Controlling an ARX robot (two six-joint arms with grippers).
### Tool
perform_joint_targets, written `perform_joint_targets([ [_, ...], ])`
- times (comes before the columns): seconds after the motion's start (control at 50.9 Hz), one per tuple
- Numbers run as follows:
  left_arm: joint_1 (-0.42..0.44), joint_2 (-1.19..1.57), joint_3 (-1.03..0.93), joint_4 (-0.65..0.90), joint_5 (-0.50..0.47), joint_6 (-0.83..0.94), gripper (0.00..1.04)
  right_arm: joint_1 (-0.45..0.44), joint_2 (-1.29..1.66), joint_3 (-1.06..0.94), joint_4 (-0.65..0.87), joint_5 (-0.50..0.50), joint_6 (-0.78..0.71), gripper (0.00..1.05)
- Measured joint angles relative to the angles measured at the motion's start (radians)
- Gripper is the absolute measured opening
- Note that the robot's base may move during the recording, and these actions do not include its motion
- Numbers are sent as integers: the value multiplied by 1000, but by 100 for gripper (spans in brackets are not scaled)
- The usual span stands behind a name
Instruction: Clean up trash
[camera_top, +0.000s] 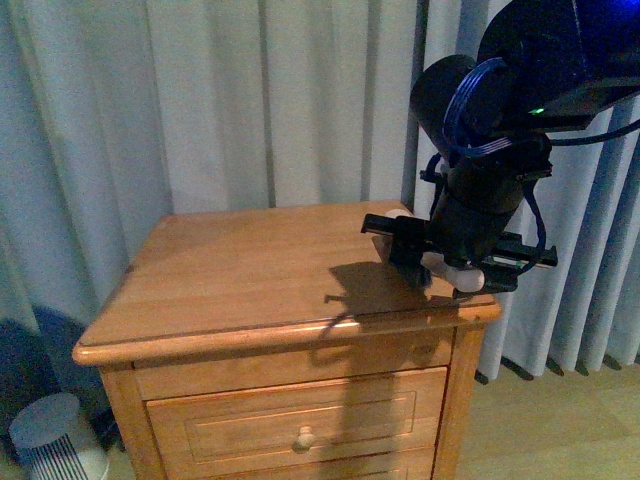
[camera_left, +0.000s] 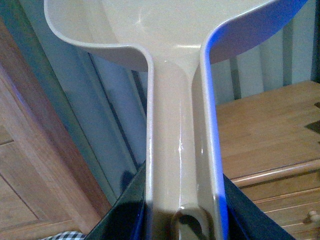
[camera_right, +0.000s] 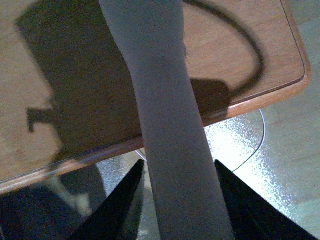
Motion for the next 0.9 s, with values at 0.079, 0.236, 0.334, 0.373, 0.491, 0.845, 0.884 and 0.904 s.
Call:
perform_joint_targets([
  [0.079, 0, 0, 0, 0, 0, 0, 26, -2, 0, -6, 4, 3, -13, 28],
  [0.236, 0, 0, 0, 0, 0, 0, 26, -8, -7, -22, 19, 28, -29, 19],
  [0.334, 0, 0, 0, 0, 0, 0, 26, -14, -32, -53, 45, 48, -53, 19],
  [0.373, 0, 0, 0, 0, 0, 0, 26, -14, -43, -64, 54, 58, -63, 19],
  [0.491, 0, 0, 0, 0, 0, 0, 26, -15, -103, -126, 121, 123, -118, 19],
  [0.845, 0, 0, 0, 0, 0, 0, 26, 11, -547, -557, 579, 268, -418, 19],
  [0.884, 0, 0, 0, 0, 0, 0, 26, 16, -594, -612, 622, 267, -437, 19],
  [0.904, 0, 0, 0, 0, 0, 0, 26, 19, -608, -628, 634, 265, -448, 19],
])
